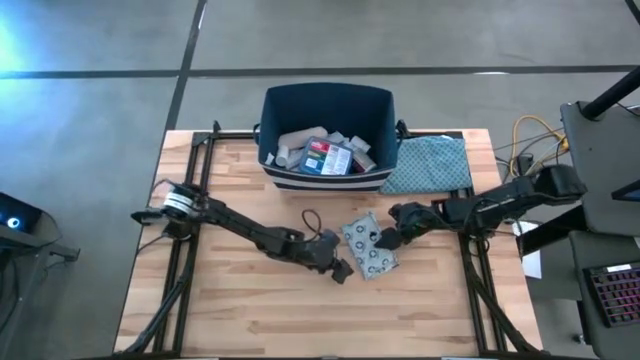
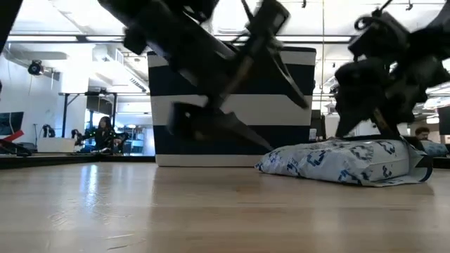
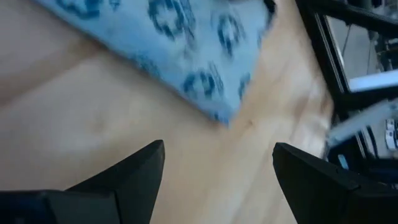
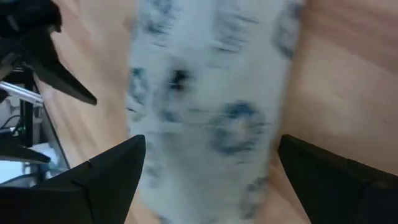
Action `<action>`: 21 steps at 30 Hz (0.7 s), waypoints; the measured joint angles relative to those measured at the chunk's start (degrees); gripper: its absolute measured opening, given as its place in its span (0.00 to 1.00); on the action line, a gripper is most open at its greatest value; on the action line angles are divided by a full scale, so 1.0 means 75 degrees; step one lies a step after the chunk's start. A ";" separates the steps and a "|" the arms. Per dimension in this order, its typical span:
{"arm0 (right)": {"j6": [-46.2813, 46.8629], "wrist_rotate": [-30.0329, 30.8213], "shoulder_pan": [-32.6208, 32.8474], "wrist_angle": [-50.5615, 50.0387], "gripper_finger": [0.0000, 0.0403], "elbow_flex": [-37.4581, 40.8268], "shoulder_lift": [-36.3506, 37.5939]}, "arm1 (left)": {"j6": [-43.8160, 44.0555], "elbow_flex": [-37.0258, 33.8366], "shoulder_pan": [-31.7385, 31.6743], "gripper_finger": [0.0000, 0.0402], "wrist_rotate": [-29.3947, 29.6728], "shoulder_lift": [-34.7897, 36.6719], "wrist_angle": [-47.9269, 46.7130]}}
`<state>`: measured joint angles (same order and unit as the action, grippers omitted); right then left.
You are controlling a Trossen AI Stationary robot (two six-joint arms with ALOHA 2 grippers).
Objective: Pick & place medical supplies in basket/bin
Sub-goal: Put the mailer bag into the blue bin
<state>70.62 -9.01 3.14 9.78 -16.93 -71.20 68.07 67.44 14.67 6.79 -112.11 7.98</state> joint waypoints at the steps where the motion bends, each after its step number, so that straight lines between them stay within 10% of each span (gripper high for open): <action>1: 0.0044 -0.0084 -0.0003 0.0364 0.88 0.0104 -0.0239 | -0.0001 0.0072 -0.0049 0.69 0.0029 -0.0128 0.0050; 9: 0.0214 -0.0691 0.0000 0.3117 0.87 0.0145 -0.2172 | -0.0009 0.0590 -0.0284 0.69 0.0066 -0.1052 0.0141; 21: -0.1215 -0.0800 0.0070 0.1466 0.81 -0.1545 -0.2446 | -0.0993 0.1104 -0.0330 0.69 0.0149 -0.1117 -0.0073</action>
<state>61.51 -15.01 3.66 20.78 -28.51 -89.55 60.62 75.72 12.19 7.90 -120.48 7.43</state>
